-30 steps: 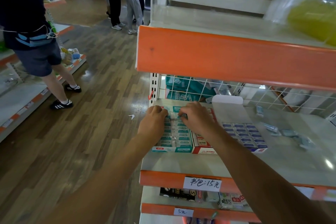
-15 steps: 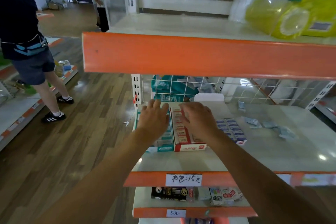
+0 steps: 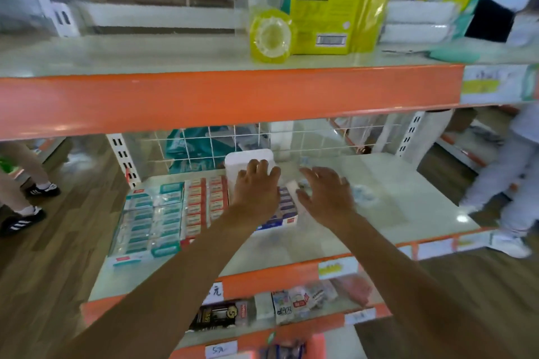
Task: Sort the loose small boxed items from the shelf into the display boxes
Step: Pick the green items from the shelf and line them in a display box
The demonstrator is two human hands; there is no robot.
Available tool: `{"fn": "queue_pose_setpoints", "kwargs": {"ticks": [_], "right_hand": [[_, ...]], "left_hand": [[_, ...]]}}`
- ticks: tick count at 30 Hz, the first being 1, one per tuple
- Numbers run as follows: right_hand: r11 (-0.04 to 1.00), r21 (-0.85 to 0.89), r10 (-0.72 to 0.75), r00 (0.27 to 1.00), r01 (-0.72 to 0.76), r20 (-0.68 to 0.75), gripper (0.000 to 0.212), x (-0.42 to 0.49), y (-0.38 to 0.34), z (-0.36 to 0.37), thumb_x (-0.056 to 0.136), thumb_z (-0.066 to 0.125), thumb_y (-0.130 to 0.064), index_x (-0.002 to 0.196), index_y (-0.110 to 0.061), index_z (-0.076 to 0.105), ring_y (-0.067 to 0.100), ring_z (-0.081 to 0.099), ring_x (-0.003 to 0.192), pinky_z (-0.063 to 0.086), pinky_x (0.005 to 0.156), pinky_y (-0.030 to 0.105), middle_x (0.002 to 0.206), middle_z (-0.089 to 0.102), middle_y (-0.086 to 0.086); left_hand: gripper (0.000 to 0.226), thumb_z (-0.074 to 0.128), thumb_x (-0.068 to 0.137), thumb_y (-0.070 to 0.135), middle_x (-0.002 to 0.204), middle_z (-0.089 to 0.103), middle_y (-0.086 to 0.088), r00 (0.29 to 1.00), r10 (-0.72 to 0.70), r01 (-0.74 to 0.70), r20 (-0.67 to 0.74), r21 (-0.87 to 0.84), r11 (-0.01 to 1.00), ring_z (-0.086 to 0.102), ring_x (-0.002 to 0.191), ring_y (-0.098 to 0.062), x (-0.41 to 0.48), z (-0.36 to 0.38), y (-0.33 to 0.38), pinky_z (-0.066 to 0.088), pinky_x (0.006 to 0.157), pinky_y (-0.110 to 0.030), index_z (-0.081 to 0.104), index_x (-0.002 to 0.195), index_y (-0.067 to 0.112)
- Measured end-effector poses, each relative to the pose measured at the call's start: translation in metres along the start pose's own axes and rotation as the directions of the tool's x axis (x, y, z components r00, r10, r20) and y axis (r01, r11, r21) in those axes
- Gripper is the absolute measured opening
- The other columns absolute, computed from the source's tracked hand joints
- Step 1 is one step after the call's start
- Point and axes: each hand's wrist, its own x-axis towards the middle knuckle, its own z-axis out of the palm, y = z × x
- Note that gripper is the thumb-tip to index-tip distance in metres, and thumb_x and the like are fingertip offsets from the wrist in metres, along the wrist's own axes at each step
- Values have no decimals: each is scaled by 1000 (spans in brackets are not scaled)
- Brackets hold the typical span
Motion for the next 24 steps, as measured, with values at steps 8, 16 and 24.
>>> {"fn": "queue_pose_setpoints", "kwargs": {"ticks": [8, 16, 24], "right_hand": [[993, 5, 115, 993, -115, 24, 56, -26, 91, 5, 96, 42, -49, 147, -31, 27, 19, 24, 141, 24, 111, 46, 151, 33, -4], [982, 136, 127, 991, -132, 44, 49, -45, 152, 21, 90, 58, -34, 136, -17, 52, 33, 48, 125, 47, 94, 46, 137, 52, 9], [978, 190, 83, 996, -87, 27, 45, -46, 167, 30, 87, 50, -33, 128, -17, 60, 36, 55, 115, 45, 92, 45, 132, 57, 11]], "left_hand": [[39, 40, 96, 26, 139, 36, -10, 994, 105, -104, 37, -43, 994, 28, 130, -30, 22, 11, 91, 32, 99, -41, 40, 135, 18], [41, 42, 94, 20, 141, 36, -7, 980, 147, -142, 132, -46, 989, 26, 132, -28, 34, 29, 152, 30, 101, -40, 40, 136, 16], [38, 41, 96, 33, 133, 46, -9, 984, 48, -8, 172, -228, 974, 37, 124, -29, 50, 47, 177, 35, 97, -41, 46, 131, 17]]}}
